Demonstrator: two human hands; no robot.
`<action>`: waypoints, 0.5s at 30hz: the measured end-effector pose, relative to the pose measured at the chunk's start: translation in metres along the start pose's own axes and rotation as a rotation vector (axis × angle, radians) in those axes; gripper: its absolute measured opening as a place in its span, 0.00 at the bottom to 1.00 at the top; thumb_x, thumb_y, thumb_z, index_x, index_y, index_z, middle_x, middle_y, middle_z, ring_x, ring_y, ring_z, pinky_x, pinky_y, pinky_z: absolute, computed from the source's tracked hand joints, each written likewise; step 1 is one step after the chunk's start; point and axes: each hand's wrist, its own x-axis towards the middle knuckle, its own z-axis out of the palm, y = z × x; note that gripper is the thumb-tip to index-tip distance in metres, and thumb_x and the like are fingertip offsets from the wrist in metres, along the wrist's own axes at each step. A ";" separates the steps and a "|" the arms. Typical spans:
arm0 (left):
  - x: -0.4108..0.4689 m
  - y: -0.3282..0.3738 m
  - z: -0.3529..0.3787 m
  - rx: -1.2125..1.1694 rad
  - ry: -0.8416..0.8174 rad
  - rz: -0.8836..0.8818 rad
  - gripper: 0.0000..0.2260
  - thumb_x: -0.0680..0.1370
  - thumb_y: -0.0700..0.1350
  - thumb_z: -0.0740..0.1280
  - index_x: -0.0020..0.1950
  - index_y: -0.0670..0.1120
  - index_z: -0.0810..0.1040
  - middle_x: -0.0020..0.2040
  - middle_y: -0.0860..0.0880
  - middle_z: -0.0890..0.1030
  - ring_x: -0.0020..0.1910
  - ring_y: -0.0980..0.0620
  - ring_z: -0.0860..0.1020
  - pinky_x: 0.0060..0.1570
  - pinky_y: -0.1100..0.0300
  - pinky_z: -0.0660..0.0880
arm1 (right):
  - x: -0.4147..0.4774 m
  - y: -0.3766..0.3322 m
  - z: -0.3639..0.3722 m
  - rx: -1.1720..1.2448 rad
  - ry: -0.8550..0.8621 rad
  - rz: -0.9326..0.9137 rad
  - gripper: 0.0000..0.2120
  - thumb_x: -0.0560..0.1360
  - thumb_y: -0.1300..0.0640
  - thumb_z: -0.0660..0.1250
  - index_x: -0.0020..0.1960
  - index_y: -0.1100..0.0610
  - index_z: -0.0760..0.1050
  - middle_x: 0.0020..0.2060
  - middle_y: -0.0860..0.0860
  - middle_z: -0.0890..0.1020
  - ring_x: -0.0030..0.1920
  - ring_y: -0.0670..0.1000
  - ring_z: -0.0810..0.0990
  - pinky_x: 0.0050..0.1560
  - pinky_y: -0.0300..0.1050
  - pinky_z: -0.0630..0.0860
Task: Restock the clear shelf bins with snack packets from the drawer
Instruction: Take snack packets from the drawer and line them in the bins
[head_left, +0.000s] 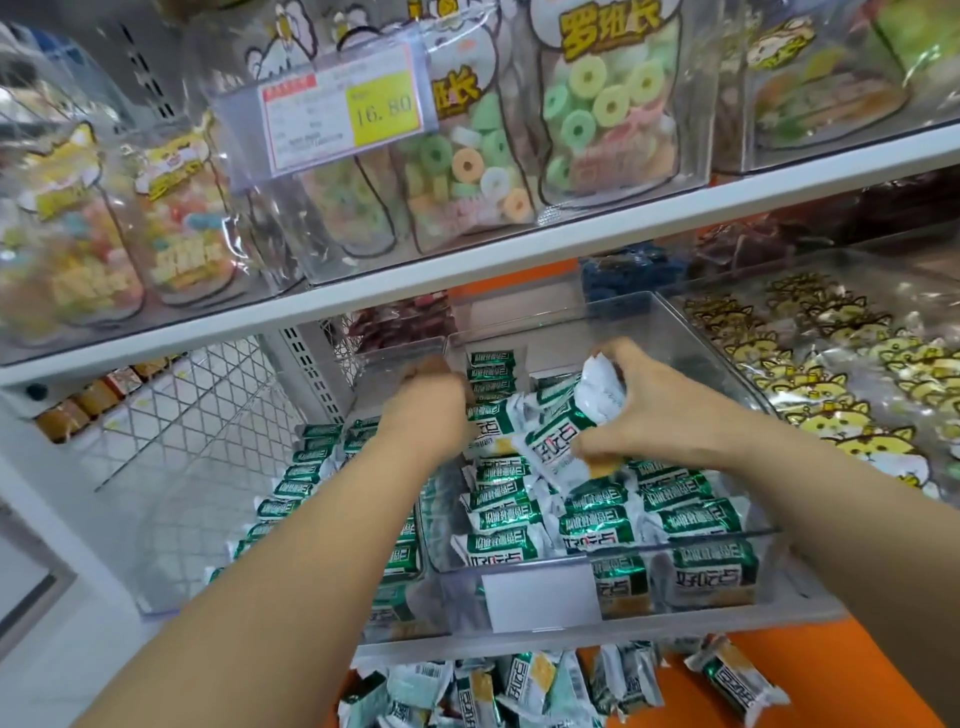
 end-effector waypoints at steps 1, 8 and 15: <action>0.000 0.000 0.000 -0.057 0.006 -0.010 0.14 0.74 0.44 0.71 0.59 0.48 0.78 0.63 0.46 0.70 0.56 0.47 0.76 0.58 0.55 0.74 | -0.001 -0.003 0.001 0.038 -0.086 -0.011 0.33 0.66 0.55 0.75 0.63 0.48 0.59 0.45 0.55 0.82 0.35 0.49 0.79 0.39 0.46 0.77; 0.001 0.001 -0.008 -0.356 0.003 -0.158 0.13 0.76 0.31 0.63 0.53 0.46 0.80 0.71 0.44 0.67 0.63 0.45 0.73 0.60 0.59 0.72 | 0.012 -0.001 0.041 0.097 -0.183 -0.067 0.35 0.68 0.49 0.76 0.67 0.46 0.59 0.56 0.47 0.74 0.60 0.53 0.77 0.57 0.47 0.75; -0.005 -0.006 0.000 -0.573 0.086 -0.113 0.15 0.79 0.32 0.56 0.51 0.47 0.79 0.62 0.47 0.73 0.37 0.48 0.78 0.22 0.68 0.67 | 0.016 0.001 0.053 -0.116 -0.156 -0.125 0.46 0.70 0.45 0.74 0.77 0.48 0.47 0.74 0.49 0.56 0.70 0.52 0.65 0.61 0.40 0.63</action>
